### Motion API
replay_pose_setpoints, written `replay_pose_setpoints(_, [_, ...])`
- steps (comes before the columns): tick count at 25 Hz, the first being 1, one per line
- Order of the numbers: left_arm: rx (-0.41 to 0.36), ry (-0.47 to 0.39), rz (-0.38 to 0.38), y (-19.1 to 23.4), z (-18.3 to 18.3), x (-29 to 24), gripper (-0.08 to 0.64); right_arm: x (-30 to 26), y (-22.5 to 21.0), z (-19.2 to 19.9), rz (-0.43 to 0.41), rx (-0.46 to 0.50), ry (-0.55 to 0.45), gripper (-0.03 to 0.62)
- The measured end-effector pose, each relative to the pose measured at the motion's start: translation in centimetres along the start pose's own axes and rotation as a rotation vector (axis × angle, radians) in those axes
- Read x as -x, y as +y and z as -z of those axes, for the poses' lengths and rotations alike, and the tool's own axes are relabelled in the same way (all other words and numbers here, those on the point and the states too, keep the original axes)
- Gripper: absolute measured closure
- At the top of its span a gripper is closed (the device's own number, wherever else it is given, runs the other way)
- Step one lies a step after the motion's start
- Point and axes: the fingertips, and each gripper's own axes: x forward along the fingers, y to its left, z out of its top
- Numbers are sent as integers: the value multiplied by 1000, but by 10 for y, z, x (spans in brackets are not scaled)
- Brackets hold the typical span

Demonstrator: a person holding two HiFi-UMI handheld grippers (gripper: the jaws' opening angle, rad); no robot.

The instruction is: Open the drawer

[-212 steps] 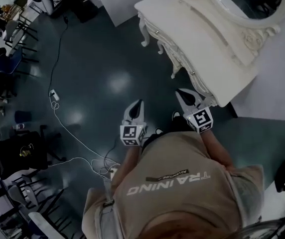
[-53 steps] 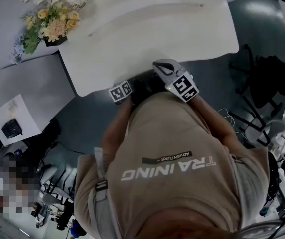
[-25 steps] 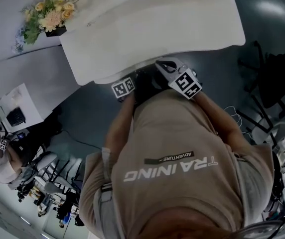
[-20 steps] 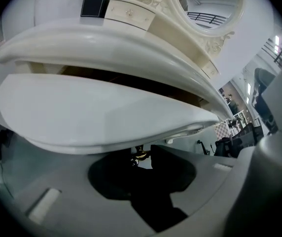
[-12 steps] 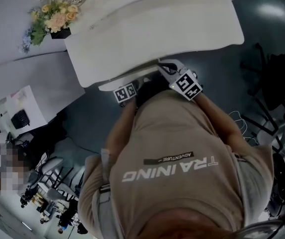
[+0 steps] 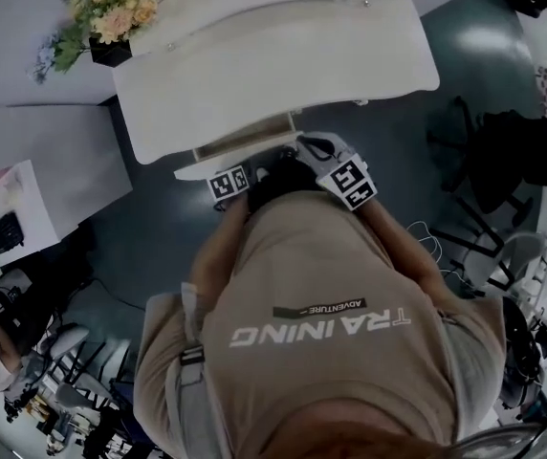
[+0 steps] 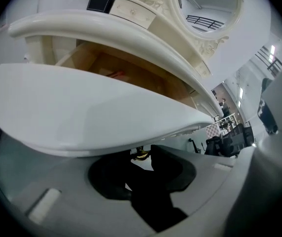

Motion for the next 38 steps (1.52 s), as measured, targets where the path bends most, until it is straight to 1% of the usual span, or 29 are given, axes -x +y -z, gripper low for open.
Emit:
replay_pose_setpoints(4, [-11, -9, 0, 1, 14, 6, 425, 12, 21, 14, 39, -60, 6, 589])
replay_pose_setpoints(8, [-27, -23, 16, 2, 20, 9, 425, 21, 33, 27, 71, -72, 22, 589])
replay_pose_setpoints(12, [-34, -34, 16, -1, 36, 14, 426, 41, 42, 40, 113, -97, 22, 589])
replay_pose_setpoints(16, [-40, -40, 9, -7, 49, 18, 426, 58, 51, 58, 122, -116, 19, 589])
replay_pose_setpoints(20, [-20, -20, -7, -10, 62, 19, 426, 65, 50, 67, 96, -126, 3, 589])
replay_pose_setpoints(25, [-1, 4, -16, -15, 74, 22, 426, 75, 43, 55, 32, -64, -32, 589])
replay_pose_setpoints(28, [2, 6, -17, -16, 80, 23, 426, 82, 33, 57, -3, -41, -32, 589])
replay_pose_setpoints(32, [6, 7, -67, -18, 90, 25, 426, 91, 25, 73, -47, -48, -29, 589])
replay_pose_setpoints(38, [31, -22, -141, -22, 103, 24, 426, 101, 12, 99, -92, -60, -23, 589])
